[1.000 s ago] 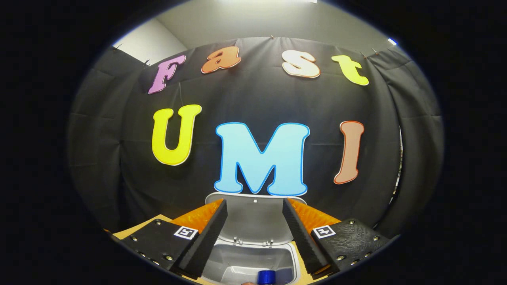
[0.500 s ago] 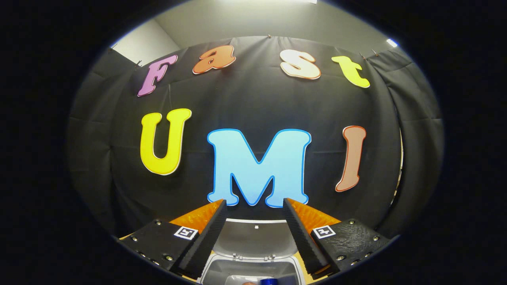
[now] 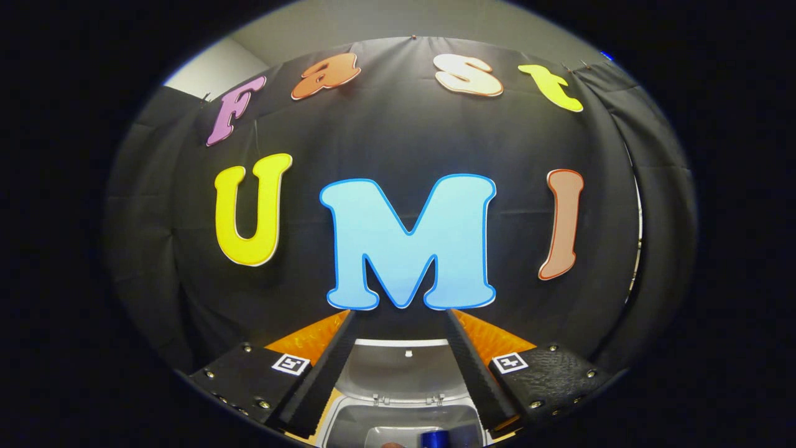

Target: Press the lid of the desktop garbage bin to open it, pick up the crumpled paper on the desktop and throw it into the bin, then pick up the pop can on the desktop and drop it into the bin, and finally close the garbage bin lid.

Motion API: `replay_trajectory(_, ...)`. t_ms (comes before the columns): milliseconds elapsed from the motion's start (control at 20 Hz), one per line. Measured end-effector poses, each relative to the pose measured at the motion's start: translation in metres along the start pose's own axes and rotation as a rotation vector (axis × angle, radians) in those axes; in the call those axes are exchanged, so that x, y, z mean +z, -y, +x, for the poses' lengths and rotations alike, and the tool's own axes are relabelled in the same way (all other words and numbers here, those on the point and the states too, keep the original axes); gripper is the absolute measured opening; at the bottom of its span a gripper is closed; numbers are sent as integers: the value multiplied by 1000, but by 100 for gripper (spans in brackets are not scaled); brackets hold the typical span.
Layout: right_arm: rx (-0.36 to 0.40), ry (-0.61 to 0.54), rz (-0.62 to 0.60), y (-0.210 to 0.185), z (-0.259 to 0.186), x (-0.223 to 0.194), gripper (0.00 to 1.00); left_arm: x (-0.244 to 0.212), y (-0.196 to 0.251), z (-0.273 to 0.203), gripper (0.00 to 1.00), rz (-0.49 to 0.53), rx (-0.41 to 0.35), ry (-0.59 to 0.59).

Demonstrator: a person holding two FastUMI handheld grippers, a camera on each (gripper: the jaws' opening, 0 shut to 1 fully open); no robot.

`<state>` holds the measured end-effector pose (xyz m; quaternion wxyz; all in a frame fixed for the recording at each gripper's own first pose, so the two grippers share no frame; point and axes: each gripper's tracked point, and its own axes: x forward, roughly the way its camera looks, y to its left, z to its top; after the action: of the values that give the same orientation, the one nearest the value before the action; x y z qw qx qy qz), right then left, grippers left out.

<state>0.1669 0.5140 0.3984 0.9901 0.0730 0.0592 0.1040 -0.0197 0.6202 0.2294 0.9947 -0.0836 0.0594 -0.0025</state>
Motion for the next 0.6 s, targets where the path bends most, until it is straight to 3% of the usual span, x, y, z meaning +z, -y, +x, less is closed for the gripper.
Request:
replay_trajectory(50, 7, -5, 1, 0, -2, 0, 88, -1, 1, -1, 96, -1, 2, 2)
replay_trajectory(600, 23, 34, -15, -2, -31, -10, 91, -2, 17, -15, 96, 14, 9, 32)
